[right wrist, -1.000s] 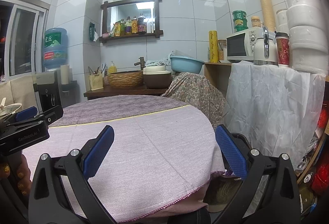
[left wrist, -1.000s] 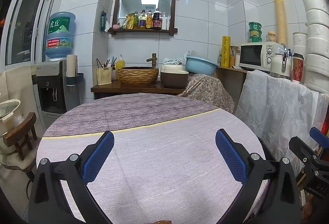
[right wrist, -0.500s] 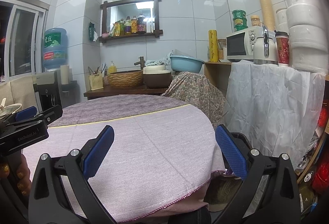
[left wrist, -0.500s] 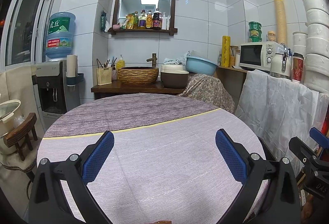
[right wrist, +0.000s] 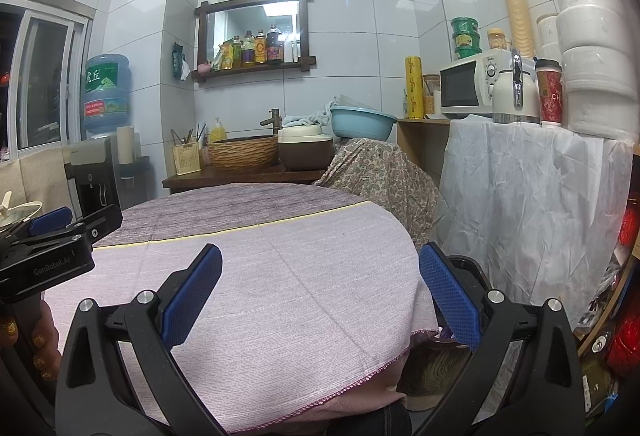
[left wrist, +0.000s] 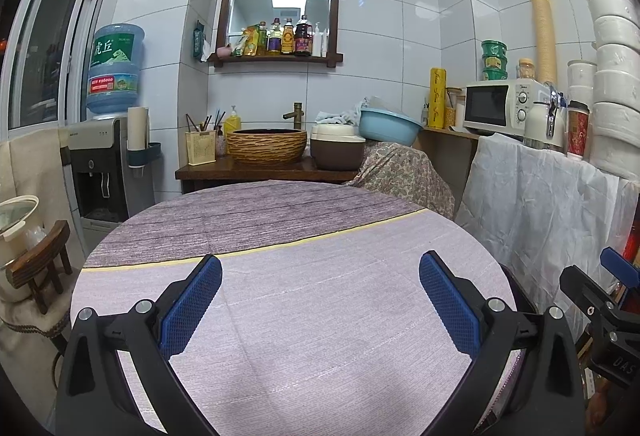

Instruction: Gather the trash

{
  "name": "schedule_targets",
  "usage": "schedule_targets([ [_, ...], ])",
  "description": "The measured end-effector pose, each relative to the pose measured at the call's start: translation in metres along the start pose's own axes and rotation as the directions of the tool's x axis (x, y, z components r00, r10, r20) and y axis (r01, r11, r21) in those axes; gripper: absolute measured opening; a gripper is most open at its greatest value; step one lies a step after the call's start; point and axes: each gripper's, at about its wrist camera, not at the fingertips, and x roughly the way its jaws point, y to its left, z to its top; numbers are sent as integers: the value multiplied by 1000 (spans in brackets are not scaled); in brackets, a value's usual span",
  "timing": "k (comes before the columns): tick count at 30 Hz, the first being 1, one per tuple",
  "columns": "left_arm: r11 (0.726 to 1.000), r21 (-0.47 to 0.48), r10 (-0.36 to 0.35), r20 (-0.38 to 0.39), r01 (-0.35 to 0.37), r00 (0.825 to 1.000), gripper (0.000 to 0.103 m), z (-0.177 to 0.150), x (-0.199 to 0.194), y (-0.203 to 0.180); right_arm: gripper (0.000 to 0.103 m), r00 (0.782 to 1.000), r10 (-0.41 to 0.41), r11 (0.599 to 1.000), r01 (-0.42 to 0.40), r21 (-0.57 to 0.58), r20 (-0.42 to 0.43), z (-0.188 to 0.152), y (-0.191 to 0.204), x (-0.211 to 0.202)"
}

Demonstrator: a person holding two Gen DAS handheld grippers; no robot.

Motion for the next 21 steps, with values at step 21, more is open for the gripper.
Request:
schedule_targets([
  [21, 1000, -4, -4, -23, 4, 1000, 98, 0, 4, 2, 97, 1000, -7, 1000, 7, 11, -10, -1, 2, 3],
])
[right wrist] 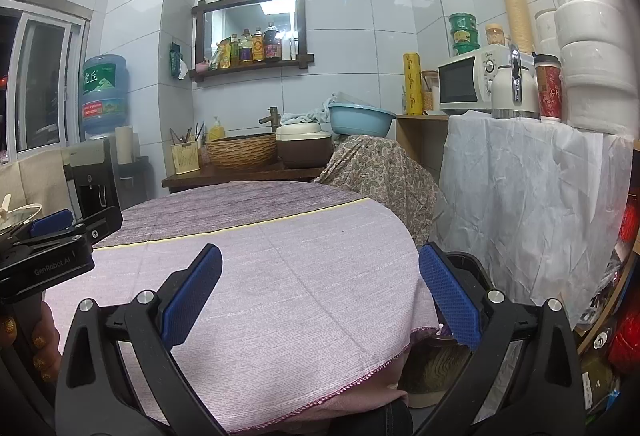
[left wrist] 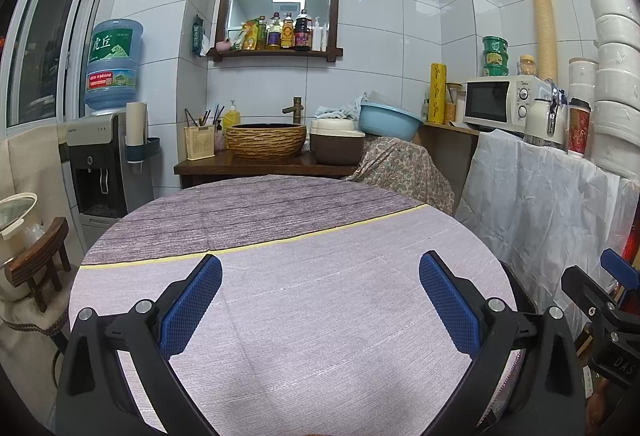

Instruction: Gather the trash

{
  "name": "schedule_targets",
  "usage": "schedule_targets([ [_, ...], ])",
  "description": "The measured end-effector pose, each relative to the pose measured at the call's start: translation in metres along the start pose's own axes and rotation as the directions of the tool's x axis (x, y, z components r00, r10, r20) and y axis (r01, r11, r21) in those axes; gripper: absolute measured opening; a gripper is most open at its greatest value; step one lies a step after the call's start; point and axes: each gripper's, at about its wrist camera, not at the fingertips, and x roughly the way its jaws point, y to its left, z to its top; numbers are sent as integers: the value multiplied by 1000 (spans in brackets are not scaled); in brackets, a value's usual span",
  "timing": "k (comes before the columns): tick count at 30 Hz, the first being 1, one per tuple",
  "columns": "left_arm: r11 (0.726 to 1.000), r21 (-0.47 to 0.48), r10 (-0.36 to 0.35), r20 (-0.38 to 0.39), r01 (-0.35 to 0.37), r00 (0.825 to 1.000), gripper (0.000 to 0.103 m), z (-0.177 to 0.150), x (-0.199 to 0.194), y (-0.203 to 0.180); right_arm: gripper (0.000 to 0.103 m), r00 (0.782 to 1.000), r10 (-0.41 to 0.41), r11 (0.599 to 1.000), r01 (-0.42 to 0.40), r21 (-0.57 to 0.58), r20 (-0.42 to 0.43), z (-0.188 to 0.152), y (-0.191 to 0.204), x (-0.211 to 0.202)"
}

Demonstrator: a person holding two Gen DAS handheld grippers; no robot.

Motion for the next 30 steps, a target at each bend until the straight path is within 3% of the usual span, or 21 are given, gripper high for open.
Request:
schedule_targets([
  [30, 1000, 4, 4, -24, -4, 1000, 98, -2, 3, -3, 97, 1000, -1, 1000, 1, 9, -16, 0, 3, 2],
])
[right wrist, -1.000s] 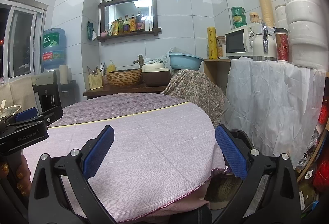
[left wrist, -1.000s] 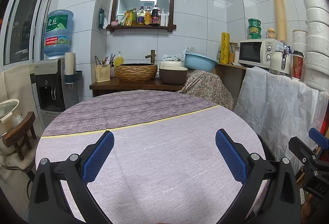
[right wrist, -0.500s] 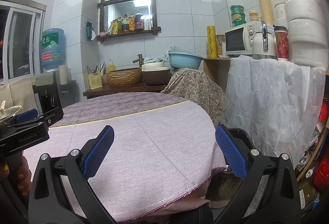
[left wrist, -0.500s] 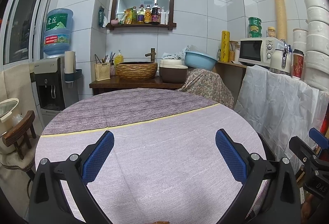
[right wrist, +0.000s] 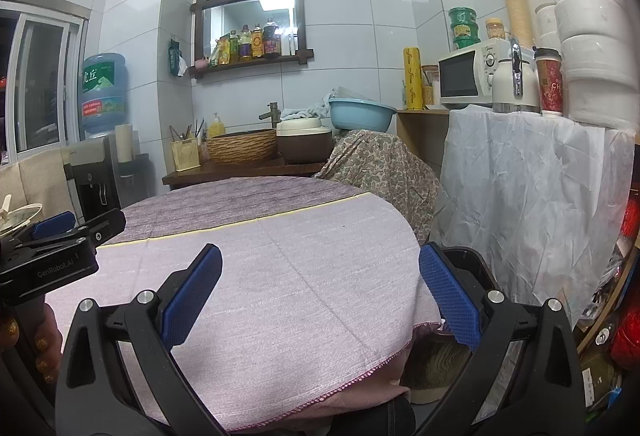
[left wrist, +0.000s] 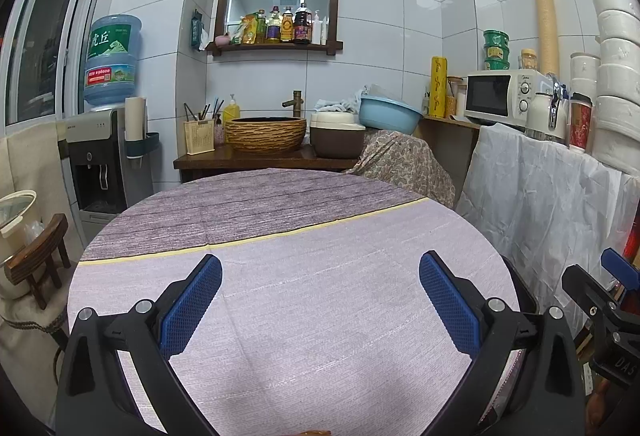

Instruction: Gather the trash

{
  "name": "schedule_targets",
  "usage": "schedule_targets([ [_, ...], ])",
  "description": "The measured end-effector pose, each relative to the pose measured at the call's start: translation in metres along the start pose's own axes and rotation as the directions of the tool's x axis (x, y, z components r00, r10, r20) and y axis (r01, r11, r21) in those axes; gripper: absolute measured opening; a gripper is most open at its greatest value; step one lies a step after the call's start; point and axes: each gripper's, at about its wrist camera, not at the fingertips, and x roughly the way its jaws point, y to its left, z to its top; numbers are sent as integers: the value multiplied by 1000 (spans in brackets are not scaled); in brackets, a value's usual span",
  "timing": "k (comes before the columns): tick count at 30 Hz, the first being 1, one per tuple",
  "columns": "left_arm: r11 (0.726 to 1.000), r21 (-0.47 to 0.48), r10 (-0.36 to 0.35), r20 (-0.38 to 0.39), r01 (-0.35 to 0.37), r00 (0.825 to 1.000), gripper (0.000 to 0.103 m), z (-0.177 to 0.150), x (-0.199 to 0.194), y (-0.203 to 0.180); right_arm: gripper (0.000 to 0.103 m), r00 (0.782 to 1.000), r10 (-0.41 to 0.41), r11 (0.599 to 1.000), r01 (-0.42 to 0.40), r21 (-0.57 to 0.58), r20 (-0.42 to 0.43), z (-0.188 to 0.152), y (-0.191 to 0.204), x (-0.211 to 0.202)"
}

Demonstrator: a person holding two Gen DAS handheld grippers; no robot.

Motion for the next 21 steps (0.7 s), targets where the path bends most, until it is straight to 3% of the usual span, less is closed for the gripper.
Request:
schedule_targets([
  [21, 1000, 20, 7, 14, -7, 1000, 98, -1, -3, -6, 97, 1000, 3, 1000, -3, 1, -4, -2, 0, 1],
])
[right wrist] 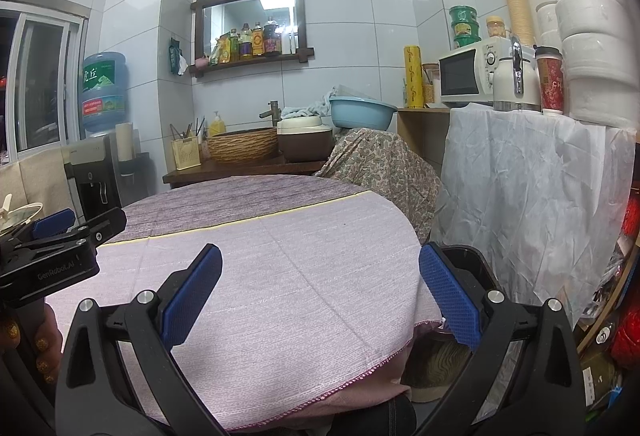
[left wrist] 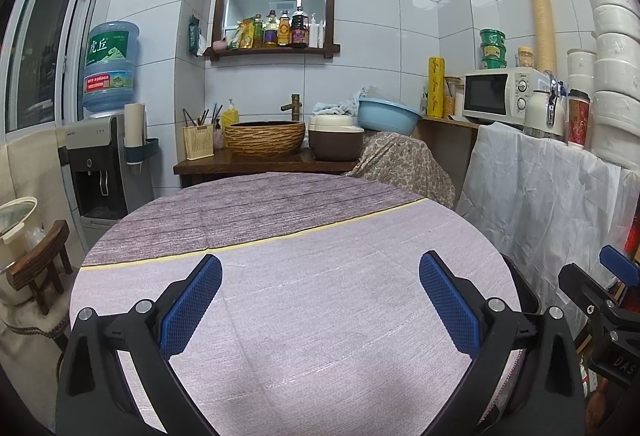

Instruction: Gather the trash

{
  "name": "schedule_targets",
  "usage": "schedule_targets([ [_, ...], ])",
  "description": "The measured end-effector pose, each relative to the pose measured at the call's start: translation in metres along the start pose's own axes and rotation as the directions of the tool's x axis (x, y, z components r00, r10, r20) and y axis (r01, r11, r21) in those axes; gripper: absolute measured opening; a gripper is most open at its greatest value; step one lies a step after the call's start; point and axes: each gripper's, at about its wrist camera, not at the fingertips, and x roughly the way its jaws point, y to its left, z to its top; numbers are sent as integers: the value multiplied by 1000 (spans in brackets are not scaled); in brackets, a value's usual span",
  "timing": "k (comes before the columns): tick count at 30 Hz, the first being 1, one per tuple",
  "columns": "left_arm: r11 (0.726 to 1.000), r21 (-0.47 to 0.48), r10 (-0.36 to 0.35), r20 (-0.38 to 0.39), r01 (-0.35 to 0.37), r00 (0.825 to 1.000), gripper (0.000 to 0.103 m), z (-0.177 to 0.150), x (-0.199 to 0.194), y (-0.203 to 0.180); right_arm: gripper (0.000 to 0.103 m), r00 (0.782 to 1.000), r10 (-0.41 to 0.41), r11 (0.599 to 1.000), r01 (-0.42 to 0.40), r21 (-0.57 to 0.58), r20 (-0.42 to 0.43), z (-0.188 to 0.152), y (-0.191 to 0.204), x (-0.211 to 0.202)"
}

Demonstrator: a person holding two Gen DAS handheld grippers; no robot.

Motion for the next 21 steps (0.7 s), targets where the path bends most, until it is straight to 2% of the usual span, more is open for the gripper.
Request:
schedule_targets([
  [21, 1000, -19, 0, -4, 0, 1000, 98, 1, 1, 4, 97, 1000, -3, 1000, 3, 2, 2, -2, 2, 0],
])
